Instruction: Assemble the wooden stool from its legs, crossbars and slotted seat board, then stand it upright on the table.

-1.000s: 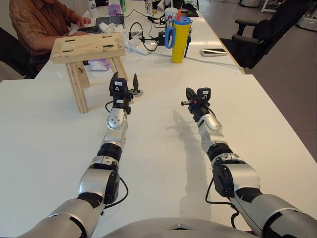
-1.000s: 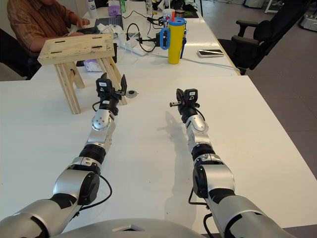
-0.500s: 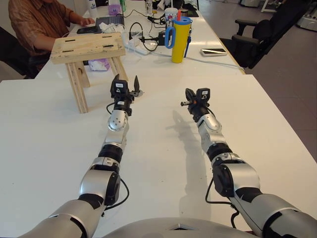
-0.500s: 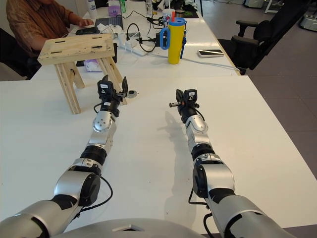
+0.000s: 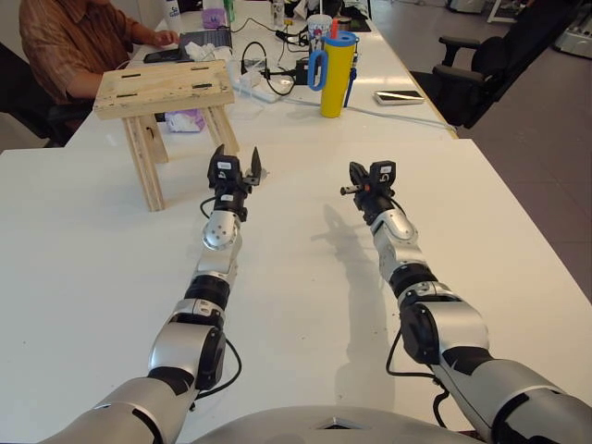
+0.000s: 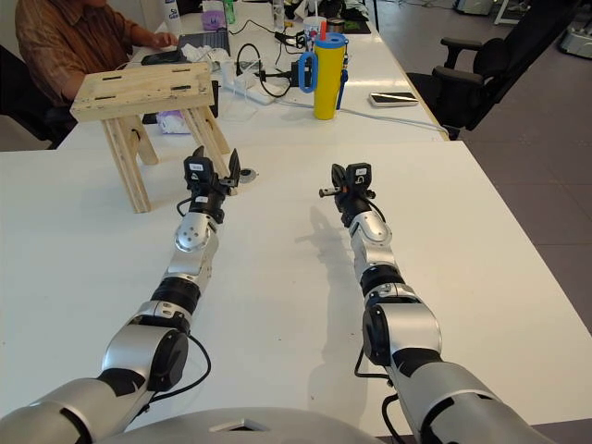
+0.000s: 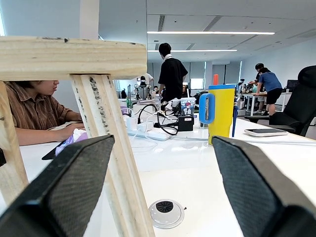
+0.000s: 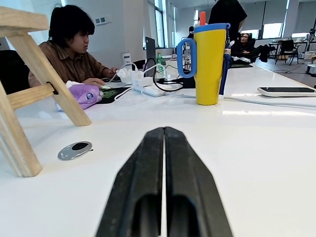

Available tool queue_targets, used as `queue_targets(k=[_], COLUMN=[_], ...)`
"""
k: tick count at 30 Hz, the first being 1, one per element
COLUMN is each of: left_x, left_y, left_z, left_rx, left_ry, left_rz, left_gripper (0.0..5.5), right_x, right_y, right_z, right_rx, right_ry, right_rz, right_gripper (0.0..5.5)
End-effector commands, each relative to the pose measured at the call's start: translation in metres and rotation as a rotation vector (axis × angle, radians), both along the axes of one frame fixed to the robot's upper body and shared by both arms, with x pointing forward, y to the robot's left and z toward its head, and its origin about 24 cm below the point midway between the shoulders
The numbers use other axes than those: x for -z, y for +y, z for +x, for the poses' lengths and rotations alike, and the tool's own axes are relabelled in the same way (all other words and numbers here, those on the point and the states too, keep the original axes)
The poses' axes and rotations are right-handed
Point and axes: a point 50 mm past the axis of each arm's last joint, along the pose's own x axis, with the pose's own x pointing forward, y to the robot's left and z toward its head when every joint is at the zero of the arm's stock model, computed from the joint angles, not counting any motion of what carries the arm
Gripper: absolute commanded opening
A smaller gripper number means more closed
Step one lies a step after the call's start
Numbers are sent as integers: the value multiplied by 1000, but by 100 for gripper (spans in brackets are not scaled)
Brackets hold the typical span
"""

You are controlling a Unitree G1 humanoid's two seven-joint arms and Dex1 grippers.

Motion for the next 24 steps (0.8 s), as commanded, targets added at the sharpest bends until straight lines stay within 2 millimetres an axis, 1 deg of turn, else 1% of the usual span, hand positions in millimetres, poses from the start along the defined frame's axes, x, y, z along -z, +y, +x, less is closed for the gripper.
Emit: queue_targets(k=[1, 5, 11, 15, 21, 24], left_x=[2, -1, -3, 1, 4, 4], left_y=[-1, -4, -3, -7, 0, -1], left_z=[0, 2, 2, 0, -2, -2], left_rx=[9, 14, 3, 32, 25, 24], left_ry=[17, 8, 2, 13, 24, 25], left_rz=[4, 3, -1, 8, -21, -31], left_gripper=[364, 364, 364, 364, 364, 364], right_x=[-7, -5, -5, -6, -5, -5], right_y=[3, 4, 11, 12, 12, 10], right_z=[4, 3, 4, 4, 4, 4], right_rx=[-8, -14, -39, -44, -48, -48], right_ry=[-11, -5, -1, 0, 4, 4], right_rz=[2, -3, -2, -2, -4, -5], right_gripper=[0, 0, 0, 0, 0, 0])
